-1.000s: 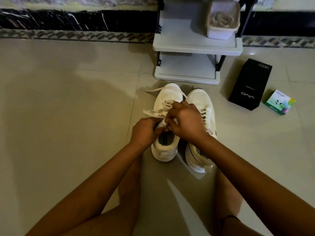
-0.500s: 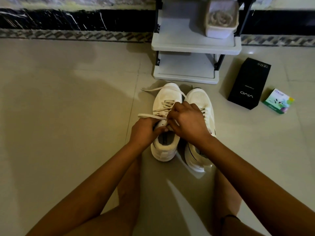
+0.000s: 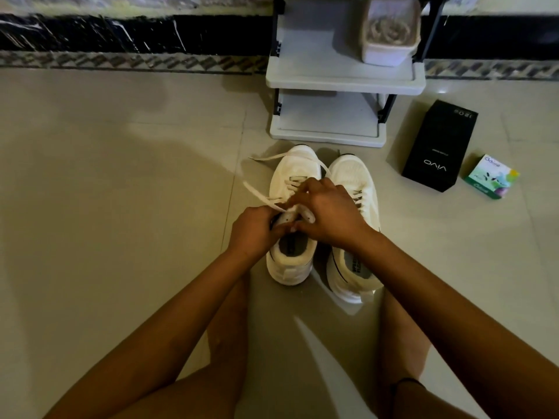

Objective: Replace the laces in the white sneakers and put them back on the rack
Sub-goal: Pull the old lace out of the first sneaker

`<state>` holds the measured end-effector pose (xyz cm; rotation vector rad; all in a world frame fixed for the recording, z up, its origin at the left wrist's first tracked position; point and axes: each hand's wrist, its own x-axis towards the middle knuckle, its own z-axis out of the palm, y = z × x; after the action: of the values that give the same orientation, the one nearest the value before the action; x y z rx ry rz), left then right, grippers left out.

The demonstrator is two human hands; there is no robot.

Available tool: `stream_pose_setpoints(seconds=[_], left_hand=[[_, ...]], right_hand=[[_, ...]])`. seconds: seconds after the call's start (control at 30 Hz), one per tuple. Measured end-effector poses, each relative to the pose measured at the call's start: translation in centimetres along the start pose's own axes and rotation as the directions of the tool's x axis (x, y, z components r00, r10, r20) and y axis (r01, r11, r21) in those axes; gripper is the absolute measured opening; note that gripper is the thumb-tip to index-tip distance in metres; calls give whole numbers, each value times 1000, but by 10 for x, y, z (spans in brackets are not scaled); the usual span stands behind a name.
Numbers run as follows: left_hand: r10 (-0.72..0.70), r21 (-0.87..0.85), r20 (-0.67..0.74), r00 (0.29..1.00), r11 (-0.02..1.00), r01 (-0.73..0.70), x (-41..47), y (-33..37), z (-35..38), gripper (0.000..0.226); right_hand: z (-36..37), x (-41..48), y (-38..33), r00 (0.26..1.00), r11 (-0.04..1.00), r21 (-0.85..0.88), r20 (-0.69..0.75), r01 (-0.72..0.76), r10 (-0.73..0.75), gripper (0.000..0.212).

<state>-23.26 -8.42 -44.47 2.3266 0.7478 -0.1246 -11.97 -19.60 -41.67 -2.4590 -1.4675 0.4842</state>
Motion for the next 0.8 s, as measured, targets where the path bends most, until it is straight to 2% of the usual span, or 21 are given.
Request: stream_pose_setpoints(seconds=[0.07, 0.17, 0.2, 0.27, 0.37, 0.47, 0.53, 0.6, 0.67, 0.8], left_hand=[[18, -9, 4, 1000, 1000, -18, -1, 1, -1, 56], [27, -19, -1, 1000, 999, -27, -2, 2, 0, 49], [25, -15, -6, 1000, 1000, -25, -2, 2, -1, 46], [21, -10, -17, 1000, 1000, -21, -2, 1, -1, 39], [-4, -55, -7, 1000, 998, 3, -1, 2, -2, 33], [-19, -62, 10, 1000, 998, 20, -1, 4, -2, 36], [-16, -54, 23, 1000, 998, 17, -1, 4, -1, 38], [-14, -68, 23, 1000, 998, 16, -2, 4, -1, 48], [-12, -60, 14, 1000, 998, 13, -2, 4, -2, 55], [3, -38, -4, 1000, 999, -4, 0, 3, -2, 43]], right_hand=[[6, -3, -1, 999, 991, -132, -37, 10, -15, 35], [10, -2, -4, 974, 987, -151, -214, 48, -80, 19], [8, -1, -5, 972, 989, -141, -221, 47, -78, 18], [2, 1, -9, 981, 999, 50, -192, -1, 10, 20], [-4, 0, -15, 975, 910, 414, -207, 9, 85, 16], [-6, -1, -18, 973, 873, 487, -211, 24, 91, 14], [-7, -2, -14, 982, 942, 335, -179, 1, 62, 27], [-2, -3, -7, 996, 999, 26, -87, -25, 27, 41], [1, -6, -5, 998, 993, -110, -52, -39, 33, 38], [3, -3, -12, 981, 974, -225, -188, 11, -54, 20]])
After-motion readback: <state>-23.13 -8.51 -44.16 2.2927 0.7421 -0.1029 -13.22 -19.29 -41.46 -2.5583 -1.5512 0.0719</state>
